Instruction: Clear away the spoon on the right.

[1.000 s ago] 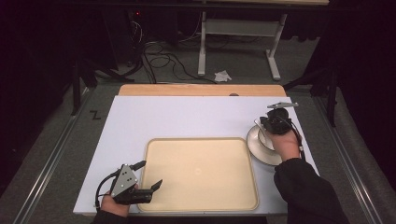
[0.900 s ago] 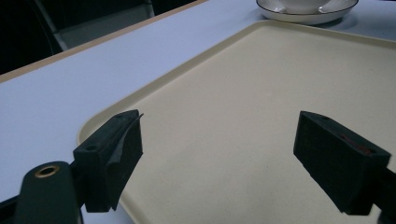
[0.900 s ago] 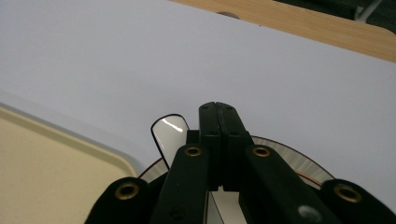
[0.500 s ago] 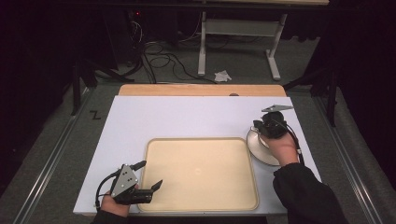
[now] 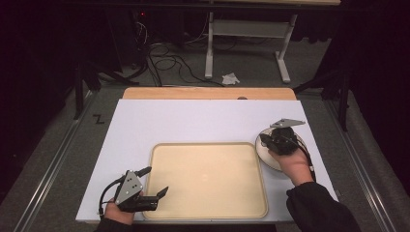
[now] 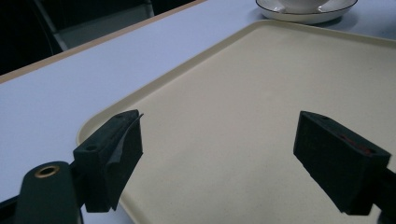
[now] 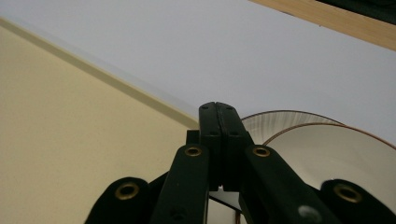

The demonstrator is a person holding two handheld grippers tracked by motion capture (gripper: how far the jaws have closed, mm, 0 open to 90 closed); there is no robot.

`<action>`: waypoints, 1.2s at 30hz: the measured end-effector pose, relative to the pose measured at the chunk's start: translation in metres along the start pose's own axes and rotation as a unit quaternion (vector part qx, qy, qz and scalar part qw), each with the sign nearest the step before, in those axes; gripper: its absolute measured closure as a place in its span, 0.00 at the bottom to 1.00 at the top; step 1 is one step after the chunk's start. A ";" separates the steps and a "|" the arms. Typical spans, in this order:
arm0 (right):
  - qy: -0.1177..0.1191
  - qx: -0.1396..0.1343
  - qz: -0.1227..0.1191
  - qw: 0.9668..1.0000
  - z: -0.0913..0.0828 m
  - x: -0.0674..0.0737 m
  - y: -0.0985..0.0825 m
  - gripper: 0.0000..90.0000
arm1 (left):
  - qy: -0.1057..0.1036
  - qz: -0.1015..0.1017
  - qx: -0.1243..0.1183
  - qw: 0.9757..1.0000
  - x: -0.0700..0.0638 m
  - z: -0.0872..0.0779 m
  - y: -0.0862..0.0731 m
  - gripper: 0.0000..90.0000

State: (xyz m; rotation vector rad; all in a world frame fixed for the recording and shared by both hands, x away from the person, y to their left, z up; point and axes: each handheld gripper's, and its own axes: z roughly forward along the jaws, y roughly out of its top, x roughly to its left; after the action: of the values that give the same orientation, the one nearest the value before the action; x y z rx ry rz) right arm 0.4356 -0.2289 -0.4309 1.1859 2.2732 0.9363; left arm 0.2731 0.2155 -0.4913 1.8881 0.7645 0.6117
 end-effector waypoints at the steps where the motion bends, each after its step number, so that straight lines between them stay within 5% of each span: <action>1: 0.001 0.000 0.000 1.000 -0.002 0.001 -0.002 1.00 | 0.000 0.000 0.000 1.000 0.000 0.000 0.000 0.18; 14: 0.009 -0.007 -0.011 1.000 -0.026 -0.002 -0.033 1.00 | -0.001 0.000 0.004 1.000 0.000 0.001 -0.001 0.18; 30: -0.013 -0.018 -0.015 1.000 -0.055 -0.017 -0.064 1.00 | -0.001 0.002 0.005 1.000 0.000 0.001 -0.001 0.18; 36: -0.026 -0.088 -0.001 0.996 -0.072 -0.009 -0.064 1.00 | 0.000 0.002 0.005 1.000 0.001 0.001 -0.001 0.18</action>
State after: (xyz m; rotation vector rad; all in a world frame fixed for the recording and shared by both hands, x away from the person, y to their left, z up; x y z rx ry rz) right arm 0.3601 -0.2901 -0.4267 1.1178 2.1027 1.0683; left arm 0.2742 0.2154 -0.4926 1.8995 0.7658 0.6100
